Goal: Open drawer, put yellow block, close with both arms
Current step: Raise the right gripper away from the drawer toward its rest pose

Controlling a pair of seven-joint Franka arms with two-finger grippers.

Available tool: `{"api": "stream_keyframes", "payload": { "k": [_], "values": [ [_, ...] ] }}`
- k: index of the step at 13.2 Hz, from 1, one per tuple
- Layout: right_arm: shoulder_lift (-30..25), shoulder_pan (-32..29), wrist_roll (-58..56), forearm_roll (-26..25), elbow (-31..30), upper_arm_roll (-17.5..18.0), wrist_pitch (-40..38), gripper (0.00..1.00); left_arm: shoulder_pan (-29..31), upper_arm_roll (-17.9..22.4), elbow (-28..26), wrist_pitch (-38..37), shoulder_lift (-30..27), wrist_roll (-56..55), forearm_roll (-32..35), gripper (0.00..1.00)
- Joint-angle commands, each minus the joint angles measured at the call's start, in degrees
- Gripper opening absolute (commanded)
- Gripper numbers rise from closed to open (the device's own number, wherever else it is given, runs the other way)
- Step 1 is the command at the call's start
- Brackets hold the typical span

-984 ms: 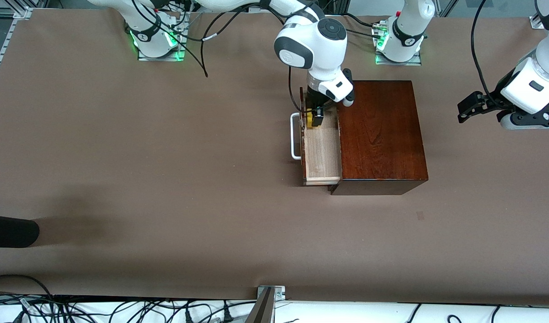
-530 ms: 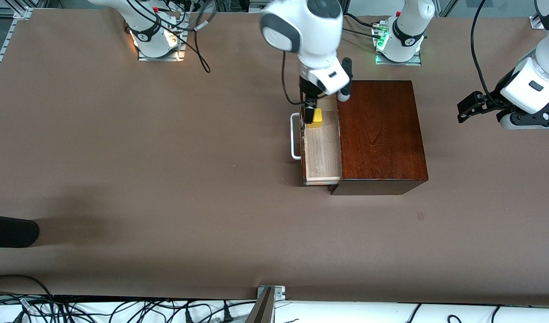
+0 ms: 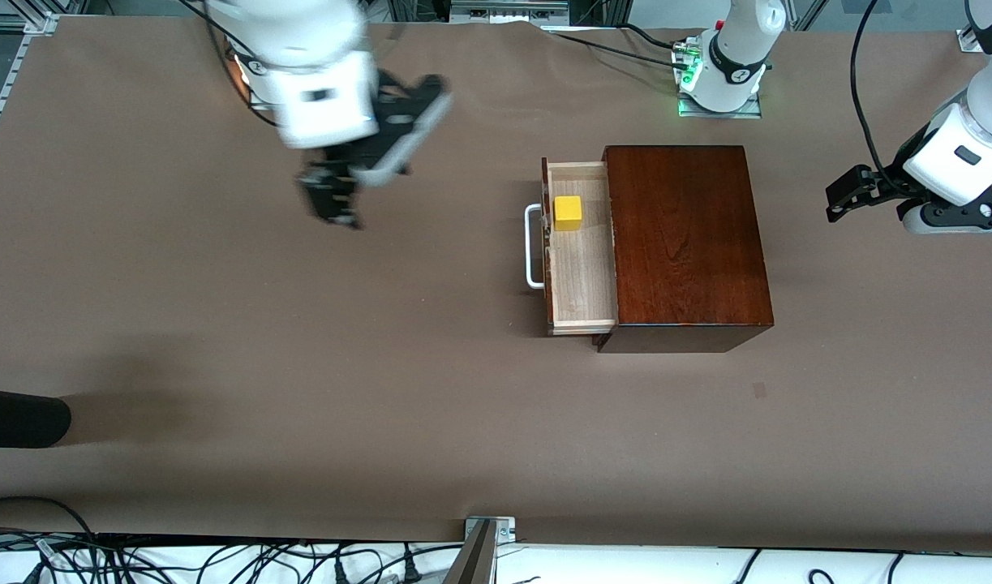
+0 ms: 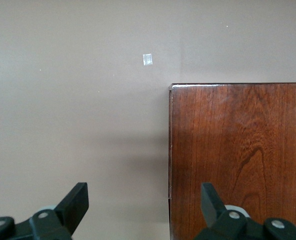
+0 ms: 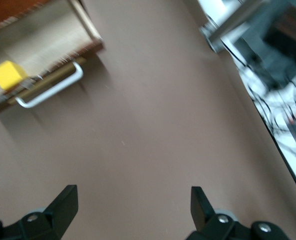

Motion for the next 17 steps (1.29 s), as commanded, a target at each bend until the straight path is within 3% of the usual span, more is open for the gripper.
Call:
{"api": "stream_keyframes", "payload": {
  "k": [1,3,5,7,10,14,17],
  "values": [
    [-3.64,-9.88,0.30,10.74,-2.49,-0.86,-5.13,1.00,-0.23,-0.01,-0.14,-0.59,-0.59,1.39,-1.18,1.00],
    [-7.14,-11.23,0.39,14.65,-5.20,-7.34,-5.95,1.00,-0.58,-0.19,-0.14,-1.90,-0.59,3.83,-1.44,1.00],
    [-12.23,-12.80,1.44,14.57,-12.38,-9.21,-4.29,1.00,-1.19,-0.10,0.56,-5.68,-0.51,8.05,-6.07,1.00],
    [-16.90,-15.70,2.84,14.13,-20.55,-9.40,-2.09,1.00,-2.77,-0.54,1.09,-8.14,-0.42,10.42,-6.98,1.00],
    [-23.05,-17.21,6.53,13.25,-33.39,-9.66,3.26,1.00,-4.36,-2.12,1.09,-8.68,-0.33,22.62,-6.98,1.00],
    [-23.51,-17.30,11.98,10.18,-39.91,-10.80,10.03,1.00,-4.80,-9.40,1.44,-9.47,2.03,31.95,-7.68,1.00],
    [-23.33,-17.30,18.04,8.86,-40.29,-11.42,10.49,1.00,-5.41,-16.35,3.55,-11.58,6.25,31.89,-8.47,1.00]
  ]
}}
